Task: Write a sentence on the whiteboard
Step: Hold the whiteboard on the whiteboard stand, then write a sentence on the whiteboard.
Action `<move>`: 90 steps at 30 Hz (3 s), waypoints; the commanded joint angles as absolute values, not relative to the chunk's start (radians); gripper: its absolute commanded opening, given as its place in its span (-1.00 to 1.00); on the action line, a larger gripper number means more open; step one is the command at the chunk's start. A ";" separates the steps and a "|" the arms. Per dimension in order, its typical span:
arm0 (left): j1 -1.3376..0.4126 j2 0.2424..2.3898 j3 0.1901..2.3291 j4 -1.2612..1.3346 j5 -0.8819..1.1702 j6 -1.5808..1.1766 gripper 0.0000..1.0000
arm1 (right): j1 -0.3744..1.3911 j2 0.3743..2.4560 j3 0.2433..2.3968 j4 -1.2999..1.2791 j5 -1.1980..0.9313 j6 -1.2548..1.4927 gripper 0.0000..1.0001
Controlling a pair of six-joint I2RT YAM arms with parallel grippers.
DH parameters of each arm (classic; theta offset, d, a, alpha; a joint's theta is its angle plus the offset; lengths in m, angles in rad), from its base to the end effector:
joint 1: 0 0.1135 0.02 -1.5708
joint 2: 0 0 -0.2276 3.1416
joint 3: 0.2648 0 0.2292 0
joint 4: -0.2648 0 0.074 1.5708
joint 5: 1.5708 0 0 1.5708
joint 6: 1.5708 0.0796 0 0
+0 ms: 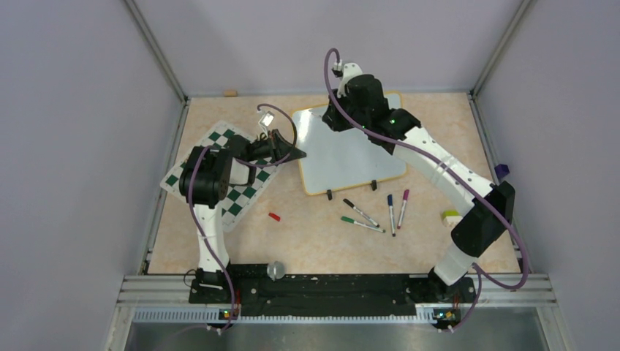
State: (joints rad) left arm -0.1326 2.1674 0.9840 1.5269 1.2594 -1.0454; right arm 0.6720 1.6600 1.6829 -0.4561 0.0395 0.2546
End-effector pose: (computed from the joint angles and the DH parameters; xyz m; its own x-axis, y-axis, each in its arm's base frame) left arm 0.3663 -0.1253 0.1528 -0.6362 -0.1826 -0.7496 0.7547 0.0544 -0.6538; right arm 0.3145 0.2462 0.3408 -0.4675 -0.0503 -0.8825 -0.4921 0.8442 0.2126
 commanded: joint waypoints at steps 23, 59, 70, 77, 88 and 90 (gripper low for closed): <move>-0.151 2.132 0.976 1.620 1.357 -1.045 -1.00 | 0.703 1.816 1.897 -0.462 0.035 0.268 -1.00; -0.161 2.125 0.974 1.620 1.367 -1.039 -1.00 | 0.703 1.843 1.875 -0.485 0.069 0.283 -1.00; -0.161 2.126 0.974 1.620 1.370 -1.038 -1.00 | 0.703 1.849 1.859 -0.506 0.097 0.288 -1.00; -0.161 2.122 0.973 1.620 1.370 -1.035 -1.00 | 0.703 1.830 1.831 -0.517 0.116 0.291 -1.00; -0.161 2.122 0.970 1.620 1.366 -1.034 -1.00 | 0.703 1.776 1.752 -0.521 0.133 0.299 -1.00; -0.163 2.124 0.971 1.620 1.367 -1.034 -1.00 | 0.703 1.776 1.757 -0.520 0.133 0.300 -1.00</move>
State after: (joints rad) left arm -0.1337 2.1666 0.9836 1.5139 1.2572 -1.0454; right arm 0.7013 1.8137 1.7645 -0.5159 0.0826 0.2935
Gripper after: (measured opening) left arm 0.075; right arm 0.091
